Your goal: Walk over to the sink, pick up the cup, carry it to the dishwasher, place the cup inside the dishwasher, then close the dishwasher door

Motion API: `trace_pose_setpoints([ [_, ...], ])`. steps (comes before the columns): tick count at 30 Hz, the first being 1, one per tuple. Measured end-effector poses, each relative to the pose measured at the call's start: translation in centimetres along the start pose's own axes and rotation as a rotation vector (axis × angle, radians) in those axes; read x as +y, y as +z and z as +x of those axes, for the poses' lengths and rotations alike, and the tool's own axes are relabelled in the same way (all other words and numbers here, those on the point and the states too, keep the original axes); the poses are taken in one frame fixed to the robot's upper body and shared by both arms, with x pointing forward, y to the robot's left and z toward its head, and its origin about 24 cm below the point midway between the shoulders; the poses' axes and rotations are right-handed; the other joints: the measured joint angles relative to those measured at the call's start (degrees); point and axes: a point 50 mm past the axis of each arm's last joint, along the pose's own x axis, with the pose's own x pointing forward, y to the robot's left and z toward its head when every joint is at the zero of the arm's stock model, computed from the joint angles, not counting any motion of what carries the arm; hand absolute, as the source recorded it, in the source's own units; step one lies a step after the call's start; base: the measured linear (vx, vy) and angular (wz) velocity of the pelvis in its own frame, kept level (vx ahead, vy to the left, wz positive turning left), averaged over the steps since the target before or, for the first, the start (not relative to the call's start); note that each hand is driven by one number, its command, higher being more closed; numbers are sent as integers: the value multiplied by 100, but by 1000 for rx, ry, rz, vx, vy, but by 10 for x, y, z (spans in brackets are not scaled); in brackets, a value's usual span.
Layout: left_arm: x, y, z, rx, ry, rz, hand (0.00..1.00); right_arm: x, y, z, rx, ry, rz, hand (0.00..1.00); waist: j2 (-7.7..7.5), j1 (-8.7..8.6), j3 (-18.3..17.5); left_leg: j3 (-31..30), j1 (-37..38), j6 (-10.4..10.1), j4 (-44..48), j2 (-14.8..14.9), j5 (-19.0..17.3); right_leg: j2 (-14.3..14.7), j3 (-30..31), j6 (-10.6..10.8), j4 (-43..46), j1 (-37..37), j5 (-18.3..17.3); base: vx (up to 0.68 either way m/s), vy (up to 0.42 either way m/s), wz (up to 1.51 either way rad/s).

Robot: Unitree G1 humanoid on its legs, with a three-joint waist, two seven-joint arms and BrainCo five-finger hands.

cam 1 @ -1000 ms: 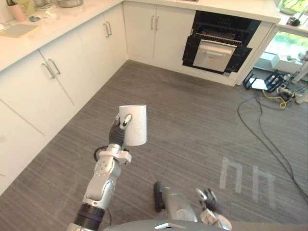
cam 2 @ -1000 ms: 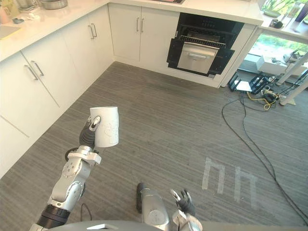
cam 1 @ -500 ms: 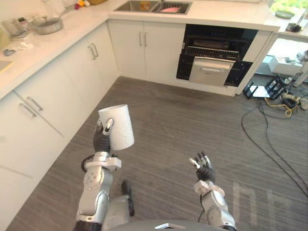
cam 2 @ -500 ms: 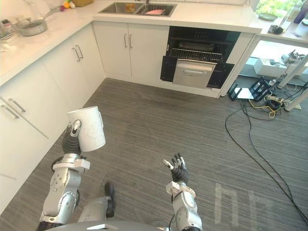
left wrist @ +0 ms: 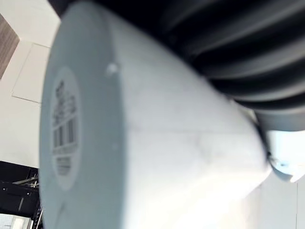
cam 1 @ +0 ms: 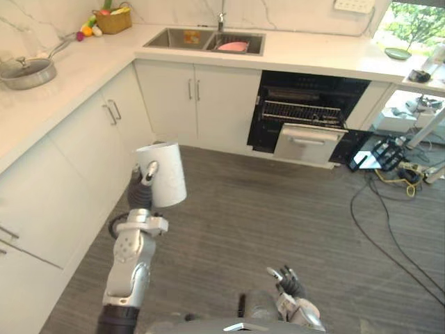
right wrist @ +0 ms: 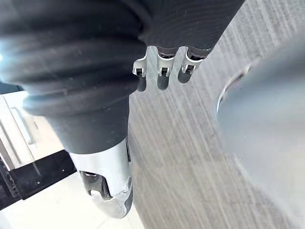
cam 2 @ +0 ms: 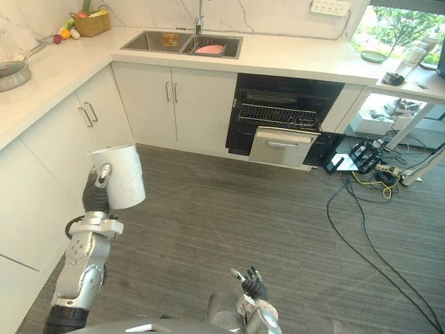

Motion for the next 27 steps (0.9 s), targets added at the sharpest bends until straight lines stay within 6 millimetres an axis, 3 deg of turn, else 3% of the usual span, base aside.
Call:
trace_pose_setpoints([
  [2, 0, -2, -2, 10, -23, 40, 100, -1, -10, -6, 18, 1, -11, 0, -217, 21, 38, -12, 410, -186, -37, -42, -302, -68, -56, 230, -1055, -207, 525, 568, -198, 19],
  [4, 1, -7, -9, 33, -18, 68, 100, -5, -15, -11, 29, 13, -16, 0, -320, -1, -42, -67, 913, -318, -24, -51, -781, -116, -89, 120, -978, -245, 368, 692, -257, 5],
  [5, 0, -10, -13, 41, -9, 69, 100, -11, -14, -15, 25, 17, -9, 0, -190, 27, -134, -60, 1204, -336, -32, 132, -1118, 93, -79, -177, -667, -273, 909, 810, -251, -9],
  [6, -3, -12, -15, 42, -2, 51, 100, -9, -5, -14, -8, 35, 13, 0, 167, 18, -269, -42, 1208, -219, 239, 385, -1251, 335, -83, -254, -318, -382, 957, 966, -307, -7],
  [7, -7, -12, -14, 31, -11, 41, 100, -9, -5, -14, -12, 38, 16, 0, 212, -18, -262, -42, 1075, -244, 627, 479, -1234, 381, -90, -325, -206, -380, 1004, 886, -353, 11],
  [9, -17, -10, -12, 5, -33, 15, 100, -6, 2, -14, -43, 53, 18, 0, 289, -112, -256, -162, 561, -443, 2053, 757, -839, 429, -344, -723, -45, -141, 904, 661, -336, 23],
  [10, -24, -9, -12, -15, -53, -6, 100, -4, 5, -17, -64, 63, 22, 0, 334, -126, -215, -234, 183, -844, 3169, 978, -166, 509, -445, -800, 21, 146, 631, 528, -239, 27],
  [11, -31, -7, -11, -37, -57, -33, 100, -4, 8, -20, -88, 67, 20, 0, 356, -120, -154, -357, -319, -1330, 4423, 1206, 763, 588, -468, -859, 8, 529, 337, 669, -264, 22],
  [12, -33, -6, -10, -43, -57, -41, 100, -5, 9, -21, -99, 64, 20, 0, 367, -104, -138, -367, -590, -1396, 5071, 1325, 889, 638, -473, -922, -16, 726, 202, 641, -220, 13],
  [13, -35, -4, -11, -52, -55, -51, 100, -5, 12, -22, -123, 65, 14, 0, 377, -81, -82, -301, -1057, -1279, 6111, 1555, 875, 759, -479, -919, -191, 1210, -6, 716, -224, 2],
  [14, -34, -3, -11, -57, -55, -47, 100, -5, 16, -23, -152, 62, 9, 0, 359, -5, -70, -93, -1475, -977, 6528, 1761, 697, 834, -458, -907, -421, 1663, -146, 553, -164, -4],
  [15, -33, -2, -11, -61, -55, -43, 100, -5, 18, -24, -166, 58, 8, 0, 356, 43, -73, 76, -1653, -779, 6500, 1837, 564, 851, -420, -899, -532, 1850, -191, 514, -139, -31],
  [16, -30, 4, -12, -85, -48, -39, 100, -1, 27, -22, -217, 69, 7, 0, 327, 171, -99, 613, -2066, -497, 5667, 1968, 190, 844, -285, -842, -846, 2190, -261, 482, -105, -48],
  [18, -29, 11, -11, -117, -44, -37, 100, 7, 44, -14, -273, 90, -5, 0, 303, 247, -127, 895, -2255, -567, 3712, 1758, 6, 764, -90, -801, -1026, 2257, -302, 477, -38, -62],
  [19, -28, 13, -11, -124, -41, -37, 100, 14, 54, -10, -307, 99, -6, 0, 290, 310, -131, 764, -2228, -695, 2230, 1470, 105, 688, 82, -756, -1019, 2232, -306, 534, 56, -82],
  [20, -29, 12, -12, -121, -43, -39, 100, 19, 64, -7, -349, 97, -9, 0, 304, 352, -146, 347, -2150, -890, 590, 1183, 447, 646, 326, -678, -989, 2272, -344, 568, 84, -103],
  [21, -28, 12, -13, -119, -41, -37, 100, 26, 72, -5, -375, 103, -6, 0, 308, 379, -147, 51, -2151, -1008, -135, 1078, 711, 627, 557, -603, -988, 2303, -433, 606, 135, -107],
  [23, -27, 9, -13, -93, -53, -18, 100, 30, 87, -3, -437, 99, -8, 0, 304, 366, -144, -196, -2221, -1003, -461, 952, 1054, 517, 951, -334, -988, 2583, -742, 683, 260, -105],
  [24, -27, 9, -13, -93, -63, -12, 100, 24, 92, -4, -464, 79, -13, 0, 398, 349, -199, -181, -2091, -891, -546, 926, 1424, 492, 1128, -159, -959, 2788, -976, 646, 321, -93],
  [25, -25, 10, -13, -93, -69, 1, 100, 22, 91, -4, -463, 68, -8, 0, 367, 360, -220, -168, -1957, -791, -443, 888, 1986, 396, 1254, -80, -882, 2900, -1144, 621, 332, -71],
  [26, -19, 10, -13, -86, -77, 33, 100, 23, 86, -5, -453, 64, 8, 0, -11, 271, -232, -2, -1904, -535, -22, 571, 1816, 10, 1332, 45, -618, 2940, -1288, 566, 294, -39],
  [27, -13, 13, -11, -96, -71, 51, 100, 21, 88, -8, -475, 50, 30, 0, -172, 161, -239, 45, -1920, -395, 358, 392, 1423, -238, 1349, 203, -292, 2892, -1192, 543, 275, -17],
])
